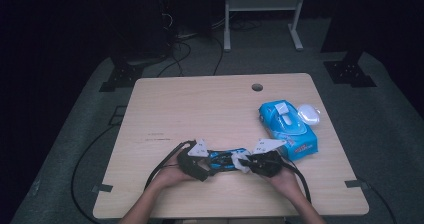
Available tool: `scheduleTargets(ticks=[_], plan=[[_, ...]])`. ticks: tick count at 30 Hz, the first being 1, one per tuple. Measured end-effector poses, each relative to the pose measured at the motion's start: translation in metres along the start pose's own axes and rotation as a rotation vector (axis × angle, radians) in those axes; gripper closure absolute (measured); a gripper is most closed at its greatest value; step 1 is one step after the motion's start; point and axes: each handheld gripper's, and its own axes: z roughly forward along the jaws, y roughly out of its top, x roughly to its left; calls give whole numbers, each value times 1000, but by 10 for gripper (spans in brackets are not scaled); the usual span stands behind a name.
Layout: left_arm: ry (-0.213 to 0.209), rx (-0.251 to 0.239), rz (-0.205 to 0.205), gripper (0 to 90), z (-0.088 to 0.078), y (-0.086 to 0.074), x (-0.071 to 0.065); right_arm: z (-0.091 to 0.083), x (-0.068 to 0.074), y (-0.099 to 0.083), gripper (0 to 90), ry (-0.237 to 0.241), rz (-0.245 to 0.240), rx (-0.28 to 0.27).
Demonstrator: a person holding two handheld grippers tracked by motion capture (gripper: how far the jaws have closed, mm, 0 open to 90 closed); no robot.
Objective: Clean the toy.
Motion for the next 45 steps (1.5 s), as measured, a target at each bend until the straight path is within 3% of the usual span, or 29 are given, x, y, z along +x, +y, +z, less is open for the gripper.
scheduleTargets(ticks=[2, 3, 5, 8, 11, 13, 17, 22, 24, 25, 27, 29, 32, 33, 35, 37, 42, 45], plan=[[0, 3, 0, 251, -1, 0, 0, 6, 10, 4, 808, -22, -65, 26], [-1, 0, -3, 252, -1, -1, 0, 6, 11, 6, 808, -24, -74, 33], [-2, 0, -4, 253, -1, -1, 0, 5, 5, 5, 808, -18, -47, 36], [-15, -18, 27, 402, -3, -2, -2, -3, -8, -1, 808, -80, -17, 48], [11, -11, 17, 336, -1, 0, -3, -8, -15, -6, 810, -92, 23, 46], [15, -12, 5, 263, 2, 2, -1, -7, -13, -5, 810, -94, 12, 42], [10, -21, -6, 206, 8, 5, 0, -1, -9, -3, 811, -80, -15, 36], [2, -10, -5, 203, 10, 7, 1, -1, -8, -2, 811, -82, -13, 38], [2, -6, -6, 205, 9, 7, 1, 0, -2, 0, 811, -29, -23, 19], [4, -2, -5, 205, 9, 7, 0, 2, 3, 2, 810, -11, -39, 22], [0, -5, -3, 226, 8, 7, 1, 3, 9, 5, 810, -27, -91, 44], [0, -8, -1, 228, 7, 6, 1, 0, 3, 5, 811, -23, -72, 54], [2, -8, 4, 226, 8, 6, 1, -10, -11, -2, 811, -89, -31, 79], [2, -8, 4, 219, 8, 6, 1, -10, -11, -2, 811, -89, -31, 79], [20, -3, 11, 181, 11, 8, 1, -15, -19, -10, 811, -85, 14, 80], [22, 2, 5, 137, 11, 9, 2, -14, -17, -9, 811, -92, -3, 78], [24, 6, 10, 146, 11, 9, 1, -8, -5, -2, 809, -38, -32, 43], [16, -8, 2, 145, 9, 8, 2, -6, -6, -1, 809, -33, -31, 44]])
